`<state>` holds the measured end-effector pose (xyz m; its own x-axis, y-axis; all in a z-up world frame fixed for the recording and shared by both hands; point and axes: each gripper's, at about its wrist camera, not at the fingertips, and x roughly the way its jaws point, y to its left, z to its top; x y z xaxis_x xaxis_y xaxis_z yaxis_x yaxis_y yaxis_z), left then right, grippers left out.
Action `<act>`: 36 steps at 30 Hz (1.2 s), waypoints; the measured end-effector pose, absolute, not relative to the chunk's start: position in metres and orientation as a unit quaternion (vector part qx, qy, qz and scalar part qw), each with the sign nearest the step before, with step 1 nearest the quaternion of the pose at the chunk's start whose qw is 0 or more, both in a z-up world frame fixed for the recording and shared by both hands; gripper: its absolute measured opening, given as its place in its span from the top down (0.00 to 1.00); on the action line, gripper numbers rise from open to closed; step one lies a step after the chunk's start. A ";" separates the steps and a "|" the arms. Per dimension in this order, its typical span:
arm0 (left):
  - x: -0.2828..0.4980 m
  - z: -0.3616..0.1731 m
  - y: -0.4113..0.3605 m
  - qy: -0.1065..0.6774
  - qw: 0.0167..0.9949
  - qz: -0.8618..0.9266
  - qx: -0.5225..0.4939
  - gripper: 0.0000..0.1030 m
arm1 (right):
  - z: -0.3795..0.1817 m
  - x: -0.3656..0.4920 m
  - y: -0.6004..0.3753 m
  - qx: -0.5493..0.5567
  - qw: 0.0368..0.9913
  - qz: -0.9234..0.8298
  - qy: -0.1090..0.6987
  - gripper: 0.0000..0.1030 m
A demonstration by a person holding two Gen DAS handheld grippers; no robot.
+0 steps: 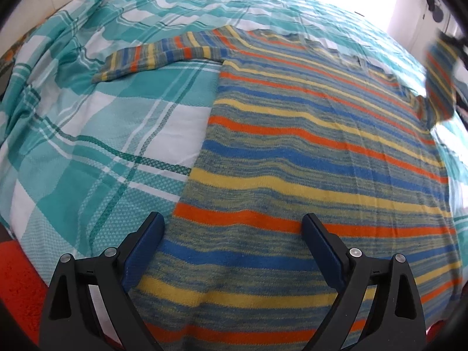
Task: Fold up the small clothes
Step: 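Move the right gripper to the unfolded sleeve cuff and close on it, then lift the sleeve with the right gripper and lay it across the sweater body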
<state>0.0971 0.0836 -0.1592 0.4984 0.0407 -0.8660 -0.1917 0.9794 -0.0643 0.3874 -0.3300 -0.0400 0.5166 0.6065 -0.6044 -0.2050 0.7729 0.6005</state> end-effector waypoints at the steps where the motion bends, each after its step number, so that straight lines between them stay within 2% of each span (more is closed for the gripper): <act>1: 0.097 -0.159 0.085 0.497 0.861 0.068 -0.079 0.07 | -0.044 0.392 -0.305 0.222 0.836 0.254 0.433 0.95; 4: 0.097 -0.160 0.088 0.500 0.859 0.068 -0.087 0.07 | -0.070 0.406 -0.239 0.215 0.817 0.281 0.455 0.92; 5: 0.097 -0.160 0.089 0.500 0.859 0.068 -0.088 0.07 | -0.086 0.415 -0.217 0.233 0.792 0.298 0.479 0.82; 6: 0.096 -0.160 0.089 0.500 0.859 0.068 -0.088 0.07 | -0.098 0.421 -0.210 0.244 0.775 0.306 0.496 0.61; 8: 0.096 -0.160 0.088 0.501 0.859 0.067 -0.086 0.07 | -0.113 0.428 -0.203 0.265 0.763 0.304 0.505 0.43; 11: 0.099 -0.161 0.086 0.502 0.858 0.062 -0.083 0.07 | -0.119 0.434 -0.225 0.302 0.758 0.298 0.495 0.43; 13: 0.101 -0.161 0.086 0.503 0.858 0.060 -0.083 0.07 | -0.124 0.439 -0.241 0.297 0.757 0.281 0.510 0.45; 15: 0.103 -0.162 0.085 0.504 0.858 0.059 -0.082 0.07 | -0.137 0.439 -0.259 0.279 0.753 0.259 0.536 0.53; 19: 0.104 -0.164 0.081 0.505 0.858 0.060 -0.075 0.07 | -0.202 0.420 -0.297 0.244 0.722 0.177 0.623 0.59; 20: 0.104 -0.164 0.081 0.504 0.858 0.060 -0.074 0.07 | -0.220 0.414 -0.307 0.219 0.714 0.145 0.649 0.74; 21: 0.104 -0.165 0.081 0.504 0.859 0.060 -0.072 0.07 | -0.228 0.410 -0.315 0.219 0.712 0.135 0.654 0.99; 24: 0.104 -0.166 0.079 0.503 0.860 0.061 -0.065 0.06 | -0.212 0.411 -0.327 0.227 0.736 0.142 0.622 0.95; 28: 0.105 -0.169 0.075 0.501 0.861 0.065 -0.053 0.04 | -0.184 0.436 -0.309 0.174 0.768 0.166 0.594 0.95; 31: 0.105 -0.170 0.074 0.500 0.862 0.068 -0.045 0.03 | -0.202 0.461 -0.300 0.141 0.760 0.124 0.623 0.95; 33: 0.105 -0.172 0.074 0.501 0.861 0.069 -0.044 0.01 | -0.224 0.475 -0.301 0.112 0.759 0.082 0.636 1.00; 36: 0.107 -0.174 0.076 0.506 0.859 0.068 -0.048 0.00 | -0.223 0.482 -0.308 0.150 0.787 0.067 0.595 0.99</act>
<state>0.1066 0.0758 -0.1738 0.4790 0.0693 -0.8751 -0.1654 0.9861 -0.0125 0.4821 -0.3083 -0.2234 0.2839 0.2832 -0.9161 0.0738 0.9461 0.3153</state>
